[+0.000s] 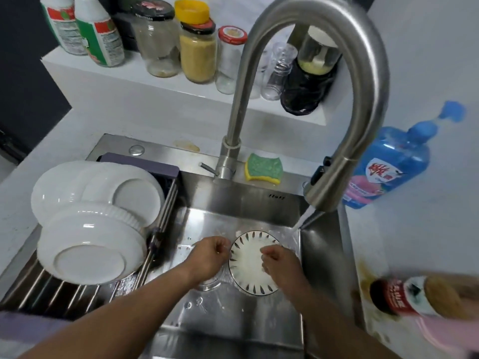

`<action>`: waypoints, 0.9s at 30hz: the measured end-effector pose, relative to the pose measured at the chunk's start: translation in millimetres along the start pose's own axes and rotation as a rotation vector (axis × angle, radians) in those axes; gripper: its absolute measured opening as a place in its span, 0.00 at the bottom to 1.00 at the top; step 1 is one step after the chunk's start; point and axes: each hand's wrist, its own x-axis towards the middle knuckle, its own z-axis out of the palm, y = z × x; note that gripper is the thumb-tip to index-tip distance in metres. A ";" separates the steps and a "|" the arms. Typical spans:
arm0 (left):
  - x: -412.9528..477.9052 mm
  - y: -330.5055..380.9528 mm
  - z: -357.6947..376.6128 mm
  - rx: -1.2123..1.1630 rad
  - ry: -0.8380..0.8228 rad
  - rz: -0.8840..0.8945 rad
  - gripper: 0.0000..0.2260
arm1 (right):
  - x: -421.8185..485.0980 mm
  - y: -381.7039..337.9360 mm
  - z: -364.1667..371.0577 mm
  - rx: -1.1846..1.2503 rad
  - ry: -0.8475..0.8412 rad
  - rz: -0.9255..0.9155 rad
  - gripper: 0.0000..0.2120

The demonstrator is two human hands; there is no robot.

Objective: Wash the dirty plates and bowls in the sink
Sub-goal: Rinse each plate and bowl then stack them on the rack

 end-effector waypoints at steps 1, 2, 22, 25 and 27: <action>4.7 -1.5 6.0 0.008 0.006 -0.022 0.02 | 4.3 2.6 -4.3 0.016 -0.004 0.020 0.14; 9.1 -2.6 12.2 0.002 0.005 -0.034 0.01 | 8.2 4.8 -8.4 0.045 -0.001 0.041 0.14; 46.1 -30.8 72.9 -0.165 0.049 -0.197 0.11 | 52.1 72.8 -26.0 -0.164 0.070 0.233 0.08; 45.5 -29.3 76.5 -0.200 0.090 -0.216 0.11 | 50.1 83.8 -14.7 -0.064 0.035 0.341 0.09; 46.1 -28.9 78.3 -0.237 0.107 -0.231 0.10 | 52.1 88.9 -11.0 -0.093 0.059 0.328 0.10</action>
